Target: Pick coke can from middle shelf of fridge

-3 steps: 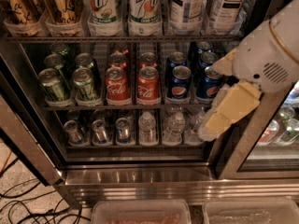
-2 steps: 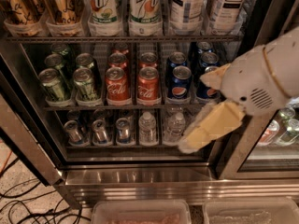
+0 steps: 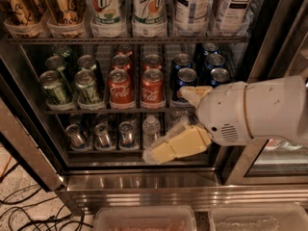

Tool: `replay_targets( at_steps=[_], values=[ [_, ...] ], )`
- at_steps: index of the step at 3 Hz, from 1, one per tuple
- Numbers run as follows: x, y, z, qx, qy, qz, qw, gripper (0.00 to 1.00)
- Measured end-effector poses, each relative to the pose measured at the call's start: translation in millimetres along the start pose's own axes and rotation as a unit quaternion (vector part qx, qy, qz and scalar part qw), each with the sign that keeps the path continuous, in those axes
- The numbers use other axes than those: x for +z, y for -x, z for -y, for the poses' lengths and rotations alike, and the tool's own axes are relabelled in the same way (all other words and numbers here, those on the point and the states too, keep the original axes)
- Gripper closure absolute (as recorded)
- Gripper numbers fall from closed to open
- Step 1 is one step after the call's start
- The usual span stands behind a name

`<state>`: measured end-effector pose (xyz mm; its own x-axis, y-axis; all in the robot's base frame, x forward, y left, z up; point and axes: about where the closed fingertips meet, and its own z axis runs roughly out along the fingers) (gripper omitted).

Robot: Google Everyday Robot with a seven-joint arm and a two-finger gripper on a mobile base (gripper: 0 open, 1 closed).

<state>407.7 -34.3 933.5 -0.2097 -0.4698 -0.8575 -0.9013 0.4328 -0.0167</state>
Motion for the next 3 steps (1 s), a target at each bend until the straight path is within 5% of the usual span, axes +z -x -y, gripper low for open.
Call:
replay_targets(
  at_steps=[1, 2, 3],
  values=[
    [1.7, 20.9, -5.7, 0.013, 0.005, 0.034, 0.9993, 0.00],
    [8.4, 17.2, -3.8, 0.013, -0.004, 0.035, 0.9993, 0.00],
    [28.2, 9.8, 12.0, 0.009, -0.033, 0.054, 0.9980, 0.00]
  ],
)
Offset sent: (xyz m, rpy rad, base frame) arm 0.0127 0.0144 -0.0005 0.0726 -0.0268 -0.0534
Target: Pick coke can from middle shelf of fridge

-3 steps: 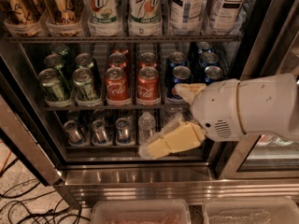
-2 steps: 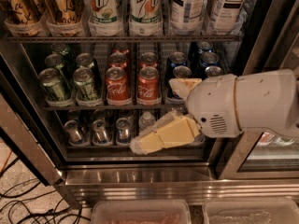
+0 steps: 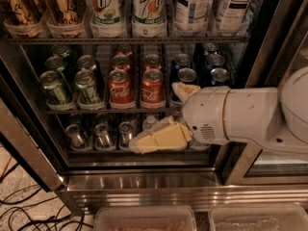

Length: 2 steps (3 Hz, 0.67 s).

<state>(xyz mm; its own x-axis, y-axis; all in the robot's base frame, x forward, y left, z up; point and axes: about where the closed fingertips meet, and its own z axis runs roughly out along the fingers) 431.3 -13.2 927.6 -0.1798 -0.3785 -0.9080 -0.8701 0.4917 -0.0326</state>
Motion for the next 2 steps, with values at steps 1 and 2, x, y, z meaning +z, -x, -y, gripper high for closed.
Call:
replay_targets(
  at_steps=[1, 2],
  values=[
    [11.9, -1.1, 28.0, -0.029, -0.050, 0.020, 0.9982, 0.00],
    [18.9, -7.0, 47.4, -0.050, -0.081, 0.047, 0.9943, 0.00]
  ],
)
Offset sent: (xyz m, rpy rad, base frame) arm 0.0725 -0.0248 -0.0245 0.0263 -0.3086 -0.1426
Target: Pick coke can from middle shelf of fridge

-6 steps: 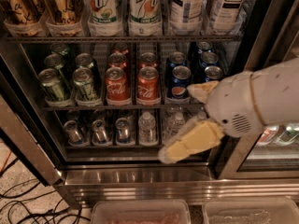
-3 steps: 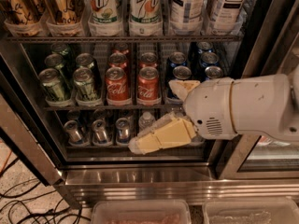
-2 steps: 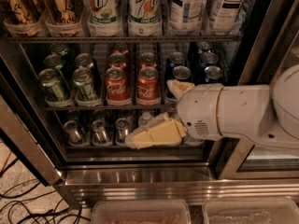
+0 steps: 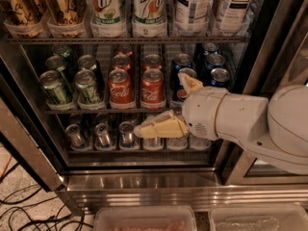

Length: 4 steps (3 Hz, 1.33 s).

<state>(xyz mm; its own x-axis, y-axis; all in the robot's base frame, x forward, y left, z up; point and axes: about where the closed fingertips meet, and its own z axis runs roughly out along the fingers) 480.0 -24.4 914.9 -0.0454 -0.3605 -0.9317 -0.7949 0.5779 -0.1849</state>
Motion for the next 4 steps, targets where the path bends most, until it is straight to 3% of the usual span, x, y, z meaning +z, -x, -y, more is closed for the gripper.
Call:
replay_targets(
  at_steps=[1, 2, 3, 4],
  values=[
    [6.0, -10.9, 4.4, -0.014, -0.005, 0.025, 0.9996, 0.00],
    [6.0, -10.9, 4.4, -0.014, -0.005, 0.025, 0.9996, 0.00],
    [10.5, -12.7, 6.6, -0.004, -0.015, 0.022, 0.9996, 0.00],
    [21.4, -25.0, 15.1, 0.018, -0.046, 0.028, 0.9984, 0.00]
  ],
)
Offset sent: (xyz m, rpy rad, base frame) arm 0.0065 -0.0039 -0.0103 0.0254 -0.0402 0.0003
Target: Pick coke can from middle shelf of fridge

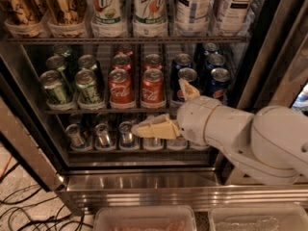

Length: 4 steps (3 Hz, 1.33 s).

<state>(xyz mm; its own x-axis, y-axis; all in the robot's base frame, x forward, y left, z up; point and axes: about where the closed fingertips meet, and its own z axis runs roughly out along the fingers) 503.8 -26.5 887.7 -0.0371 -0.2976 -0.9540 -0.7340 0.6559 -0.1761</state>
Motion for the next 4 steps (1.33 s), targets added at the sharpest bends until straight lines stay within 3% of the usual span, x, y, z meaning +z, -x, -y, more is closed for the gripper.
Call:
replay_targets(
  at_steps=[1, 2, 4],
  values=[
    [9.2, -16.7, 11.7, 0.015, -0.050, 0.011, 0.9986, 0.00],
    [18.7, -37.9, -1.5, 0.020, -0.073, 0.030, 0.9967, 0.00],
    [22.8, -35.5, -5.4, 0.036, -0.078, 0.049, 0.9951, 0.00]
  ],
)
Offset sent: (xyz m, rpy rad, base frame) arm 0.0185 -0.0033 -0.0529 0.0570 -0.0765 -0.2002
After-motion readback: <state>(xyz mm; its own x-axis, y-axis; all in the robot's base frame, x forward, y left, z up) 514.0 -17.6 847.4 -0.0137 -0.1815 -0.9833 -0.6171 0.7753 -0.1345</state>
